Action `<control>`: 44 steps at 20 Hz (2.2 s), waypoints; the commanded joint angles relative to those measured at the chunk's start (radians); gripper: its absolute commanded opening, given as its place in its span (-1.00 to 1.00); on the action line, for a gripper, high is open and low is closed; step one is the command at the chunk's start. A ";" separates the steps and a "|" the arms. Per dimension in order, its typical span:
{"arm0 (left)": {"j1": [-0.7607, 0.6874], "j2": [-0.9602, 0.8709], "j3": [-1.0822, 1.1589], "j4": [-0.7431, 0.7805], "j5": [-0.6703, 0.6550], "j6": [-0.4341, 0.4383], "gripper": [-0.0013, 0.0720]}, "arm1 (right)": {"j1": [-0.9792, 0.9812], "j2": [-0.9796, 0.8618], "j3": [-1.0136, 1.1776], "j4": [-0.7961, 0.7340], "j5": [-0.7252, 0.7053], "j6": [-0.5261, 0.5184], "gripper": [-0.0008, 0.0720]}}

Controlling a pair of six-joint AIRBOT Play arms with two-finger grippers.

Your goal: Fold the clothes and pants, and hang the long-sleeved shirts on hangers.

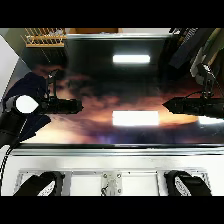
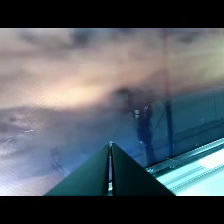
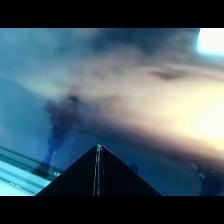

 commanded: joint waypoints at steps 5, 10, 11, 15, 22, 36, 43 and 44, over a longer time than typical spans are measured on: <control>0.000 -0.005 -0.002 0.000 0.003 0.000 -0.94 | 0.001 -0.001 -0.002 0.000 0.000 0.000 -0.94; 0.000 -0.005 -0.002 0.000 0.016 0.000 -0.94 | 0.001 -0.001 -0.002 0.000 0.000 0.000 -0.94; 0.000 -0.005 -0.002 0.000 0.027 0.000 -0.94 | 0.001 -0.001 -0.002 0.000 0.000 0.000 -0.94; 0.001 -0.005 -0.002 0.013 0.037 0.006 -0.94 | 0.001 -0.001 -0.002 0.000 0.000 0.000 -0.94; 0.281 -0.120 0.188 0.523 0.185 -0.008 0.92 | 0.001 -0.001 -0.002 0.000 0.000 0.000 -0.94; 0.812 -0.702 0.362 0.262 0.284 -0.179 0.92 | 0.001 -0.001 -0.002 0.000 0.000 0.000 -0.94; 0.814 -0.756 0.362 0.233 0.394 -0.180 0.92 | 0.001 -0.001 -0.002 0.000 0.000 0.000 -0.94; 0.808 -0.757 0.361 0.235 0.412 -0.180 0.92 | 0.001 -0.001 -0.002 0.000 0.000 0.000 -0.94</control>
